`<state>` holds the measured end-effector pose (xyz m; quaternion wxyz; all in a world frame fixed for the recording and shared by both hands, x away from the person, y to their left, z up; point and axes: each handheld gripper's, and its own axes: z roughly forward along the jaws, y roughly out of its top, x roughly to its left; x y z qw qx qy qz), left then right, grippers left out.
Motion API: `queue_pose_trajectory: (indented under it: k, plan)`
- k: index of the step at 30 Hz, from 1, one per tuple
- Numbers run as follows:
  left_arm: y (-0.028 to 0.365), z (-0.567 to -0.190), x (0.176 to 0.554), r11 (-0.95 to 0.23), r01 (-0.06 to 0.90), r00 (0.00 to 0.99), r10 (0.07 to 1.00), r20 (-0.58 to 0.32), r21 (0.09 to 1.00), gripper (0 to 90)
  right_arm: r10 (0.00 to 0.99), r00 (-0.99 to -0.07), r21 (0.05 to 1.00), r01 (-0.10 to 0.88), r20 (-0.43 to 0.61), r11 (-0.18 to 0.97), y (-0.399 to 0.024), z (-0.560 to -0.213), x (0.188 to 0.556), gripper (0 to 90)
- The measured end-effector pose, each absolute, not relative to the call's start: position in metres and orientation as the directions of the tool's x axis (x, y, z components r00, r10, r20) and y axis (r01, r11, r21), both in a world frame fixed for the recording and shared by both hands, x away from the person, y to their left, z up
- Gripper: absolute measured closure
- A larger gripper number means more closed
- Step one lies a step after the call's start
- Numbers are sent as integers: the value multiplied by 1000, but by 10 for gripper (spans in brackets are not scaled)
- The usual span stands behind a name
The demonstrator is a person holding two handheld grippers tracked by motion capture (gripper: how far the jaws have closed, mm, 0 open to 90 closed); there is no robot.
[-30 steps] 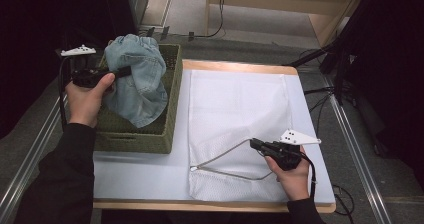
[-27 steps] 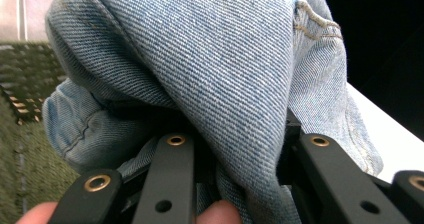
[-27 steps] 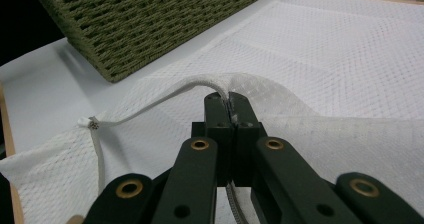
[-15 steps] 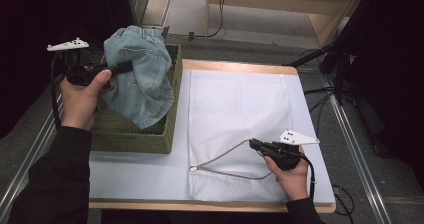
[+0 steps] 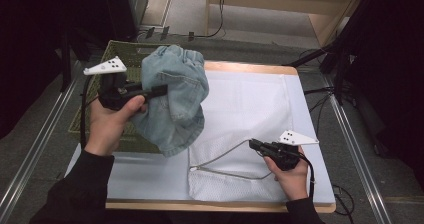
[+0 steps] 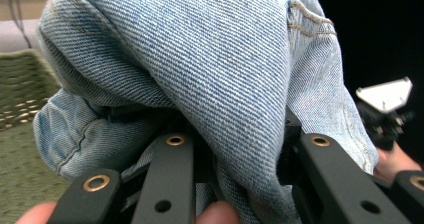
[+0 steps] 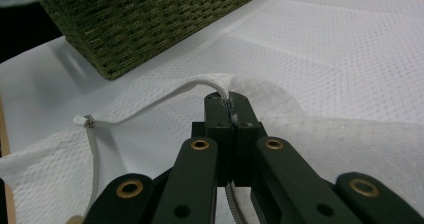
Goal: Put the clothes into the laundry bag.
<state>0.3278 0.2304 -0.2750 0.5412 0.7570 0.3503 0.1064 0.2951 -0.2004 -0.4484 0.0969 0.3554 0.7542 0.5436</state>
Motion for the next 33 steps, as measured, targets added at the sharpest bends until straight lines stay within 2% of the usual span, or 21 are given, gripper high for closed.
queue_pose_trajectory:
  k: [10,21,33]
  plan:
    - [202,-308,285,-209,389,776,599,-197,897,706,644,-725,891,429,243,147,-199,-450,295,900]
    - [181,-332,241,-235,390,835,497,-234,890,706,657,-712,888,437,247,140,-200,-450,296,900]
    - [162,-366,238,-270,415,881,359,-309,869,705,684,-680,882,458,265,114,-201,-451,302,900]
